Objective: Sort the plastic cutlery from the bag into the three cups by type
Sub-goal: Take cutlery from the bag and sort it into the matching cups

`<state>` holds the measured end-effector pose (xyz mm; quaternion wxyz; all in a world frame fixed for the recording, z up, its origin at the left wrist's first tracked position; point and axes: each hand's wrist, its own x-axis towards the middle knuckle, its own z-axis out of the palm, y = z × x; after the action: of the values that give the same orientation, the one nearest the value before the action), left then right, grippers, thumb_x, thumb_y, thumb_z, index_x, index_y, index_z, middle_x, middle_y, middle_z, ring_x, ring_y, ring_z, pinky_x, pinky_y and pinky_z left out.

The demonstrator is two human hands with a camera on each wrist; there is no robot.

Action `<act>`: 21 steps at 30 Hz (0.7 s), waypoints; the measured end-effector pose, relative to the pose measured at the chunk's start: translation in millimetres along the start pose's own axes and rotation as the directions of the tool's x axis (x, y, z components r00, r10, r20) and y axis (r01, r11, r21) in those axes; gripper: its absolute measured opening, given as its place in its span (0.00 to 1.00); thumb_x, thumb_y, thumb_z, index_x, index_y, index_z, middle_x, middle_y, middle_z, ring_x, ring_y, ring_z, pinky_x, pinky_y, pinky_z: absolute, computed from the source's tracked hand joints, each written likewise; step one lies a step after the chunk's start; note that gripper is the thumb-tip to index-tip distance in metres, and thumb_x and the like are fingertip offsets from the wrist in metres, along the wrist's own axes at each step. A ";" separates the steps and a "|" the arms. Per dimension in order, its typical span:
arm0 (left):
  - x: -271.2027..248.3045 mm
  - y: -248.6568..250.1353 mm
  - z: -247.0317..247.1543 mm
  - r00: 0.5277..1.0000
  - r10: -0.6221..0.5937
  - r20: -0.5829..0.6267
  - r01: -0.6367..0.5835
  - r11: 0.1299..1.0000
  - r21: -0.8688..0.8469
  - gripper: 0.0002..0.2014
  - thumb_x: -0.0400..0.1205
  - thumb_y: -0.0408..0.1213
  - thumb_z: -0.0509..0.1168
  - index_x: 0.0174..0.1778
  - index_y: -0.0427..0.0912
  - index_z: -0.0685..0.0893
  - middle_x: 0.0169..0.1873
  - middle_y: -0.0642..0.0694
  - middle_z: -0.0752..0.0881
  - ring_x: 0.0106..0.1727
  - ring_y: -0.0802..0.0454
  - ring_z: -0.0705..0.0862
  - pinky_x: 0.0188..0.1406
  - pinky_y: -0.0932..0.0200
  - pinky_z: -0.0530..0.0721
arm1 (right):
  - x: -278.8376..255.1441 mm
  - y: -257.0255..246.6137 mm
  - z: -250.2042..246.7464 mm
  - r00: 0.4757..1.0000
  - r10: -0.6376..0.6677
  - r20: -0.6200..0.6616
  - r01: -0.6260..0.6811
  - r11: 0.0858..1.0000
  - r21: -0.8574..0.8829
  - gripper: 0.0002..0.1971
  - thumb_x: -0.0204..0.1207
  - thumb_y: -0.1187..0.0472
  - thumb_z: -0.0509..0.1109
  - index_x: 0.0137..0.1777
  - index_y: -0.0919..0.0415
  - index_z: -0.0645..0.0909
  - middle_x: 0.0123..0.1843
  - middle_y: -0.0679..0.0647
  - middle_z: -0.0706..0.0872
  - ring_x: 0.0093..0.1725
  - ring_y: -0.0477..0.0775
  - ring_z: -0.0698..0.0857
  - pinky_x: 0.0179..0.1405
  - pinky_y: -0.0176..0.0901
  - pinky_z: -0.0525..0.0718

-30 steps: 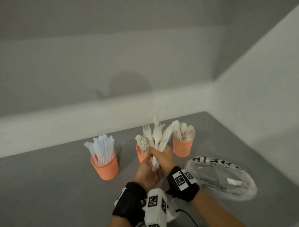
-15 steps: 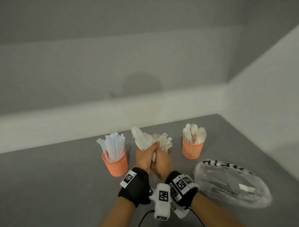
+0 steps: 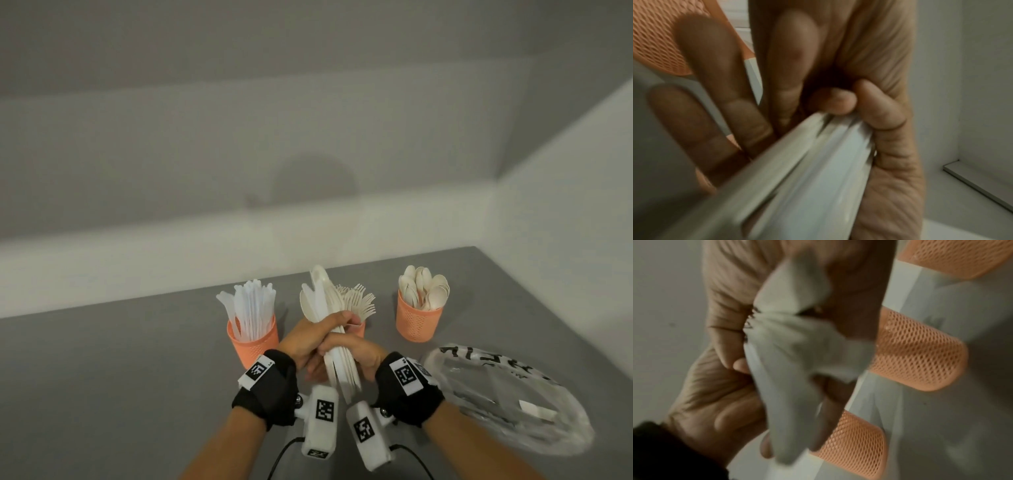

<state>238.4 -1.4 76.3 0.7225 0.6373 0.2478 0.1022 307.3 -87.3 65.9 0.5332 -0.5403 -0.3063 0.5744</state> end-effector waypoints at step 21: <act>13.7 -2.9 -7.0 0.881 0.208 -0.424 -0.149 0.974 0.169 0.15 0.74 0.41 0.74 0.52 0.39 0.81 0.43 0.40 0.85 0.44 0.48 0.85 0.49 0.52 0.85 | 24.7 16.0 -8.5 0.912 -0.202 -0.357 0.204 0.978 -0.033 0.07 0.79 0.63 0.67 0.38 0.57 0.79 0.19 0.48 0.76 0.16 0.46 0.74 0.17 0.35 0.73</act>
<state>246.2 10.6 69.9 0.5919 0.6639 0.3506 0.2932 314.6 -69.9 41.9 0.6382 -0.6000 -0.2567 0.4084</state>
